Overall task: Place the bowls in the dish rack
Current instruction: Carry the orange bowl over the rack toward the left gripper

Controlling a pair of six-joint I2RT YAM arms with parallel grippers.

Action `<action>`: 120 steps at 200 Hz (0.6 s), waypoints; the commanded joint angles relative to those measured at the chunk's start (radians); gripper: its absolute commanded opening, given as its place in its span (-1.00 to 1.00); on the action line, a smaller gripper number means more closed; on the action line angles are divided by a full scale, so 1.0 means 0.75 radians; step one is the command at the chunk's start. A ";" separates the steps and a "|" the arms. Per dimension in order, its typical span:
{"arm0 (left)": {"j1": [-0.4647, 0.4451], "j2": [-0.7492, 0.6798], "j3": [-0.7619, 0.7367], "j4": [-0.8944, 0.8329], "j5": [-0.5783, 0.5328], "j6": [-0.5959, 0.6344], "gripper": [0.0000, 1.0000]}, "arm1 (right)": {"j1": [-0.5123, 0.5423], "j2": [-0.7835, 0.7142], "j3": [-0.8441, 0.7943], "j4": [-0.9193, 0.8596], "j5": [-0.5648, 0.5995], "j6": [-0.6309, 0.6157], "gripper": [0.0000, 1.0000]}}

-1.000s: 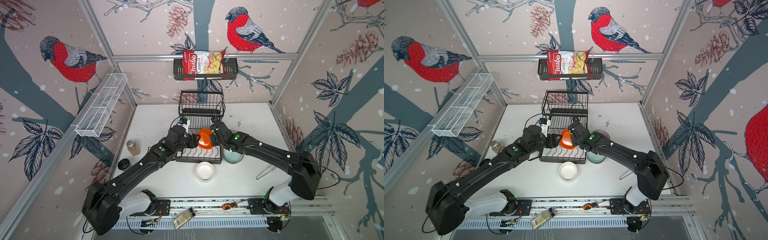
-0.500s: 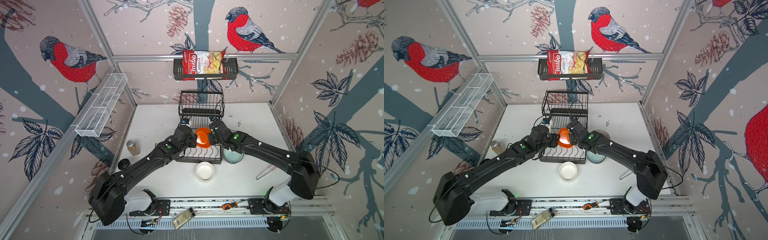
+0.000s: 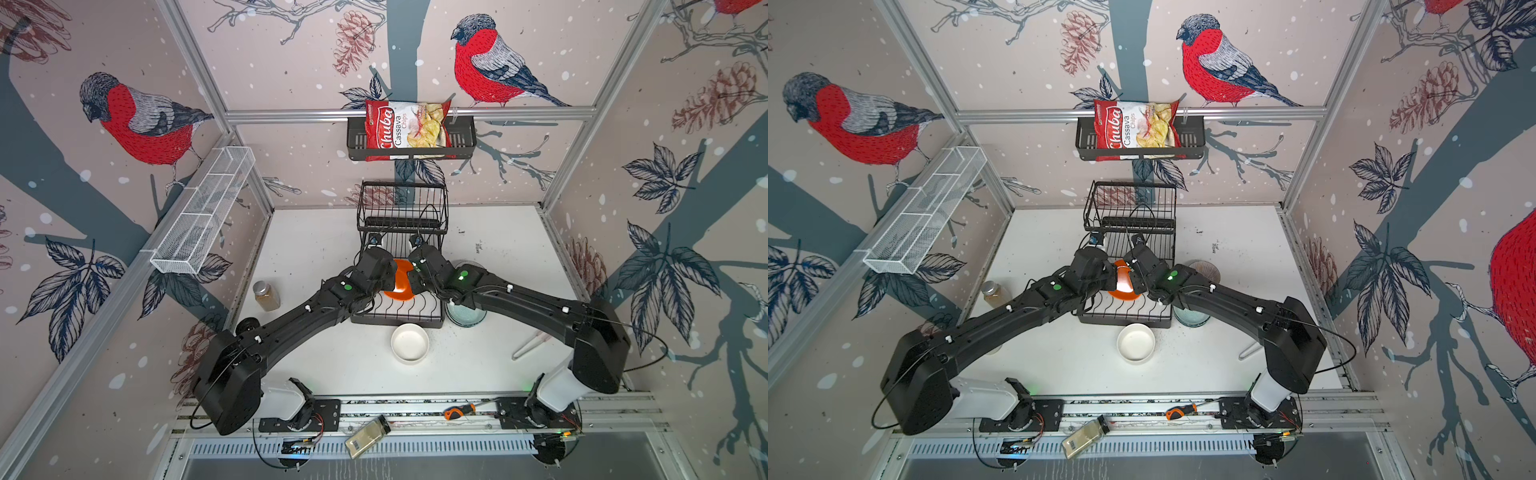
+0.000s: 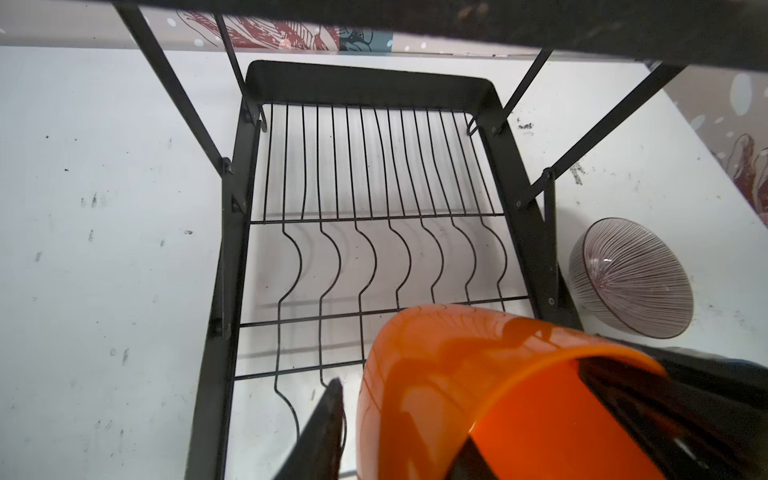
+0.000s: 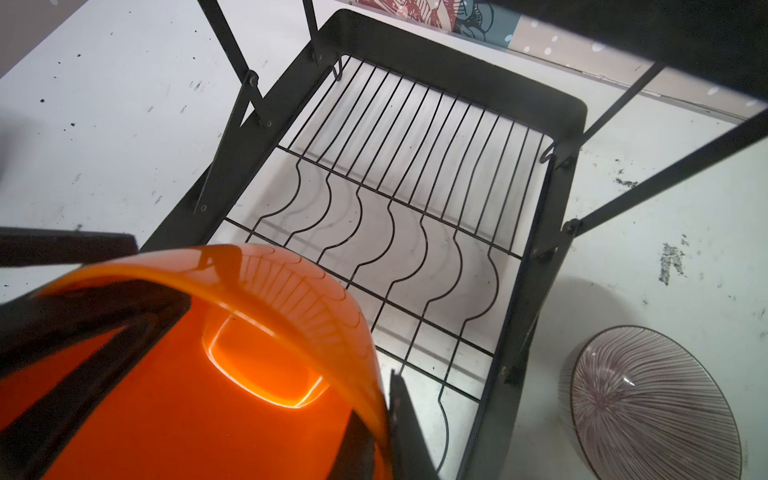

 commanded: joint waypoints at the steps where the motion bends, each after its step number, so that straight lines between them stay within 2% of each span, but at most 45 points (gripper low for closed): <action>1: -0.004 0.012 0.010 -0.021 -0.038 0.006 -0.36 | 0.006 0.003 0.012 0.052 0.024 0.026 -0.98; 49: -0.007 0.035 0.009 -0.035 -0.052 0.002 -0.44 | 0.010 0.010 0.020 0.059 0.026 0.029 -0.98; 120: -0.006 0.076 0.010 -0.048 -0.065 -0.019 -0.70 | 0.016 0.020 0.024 0.075 0.026 0.037 -0.96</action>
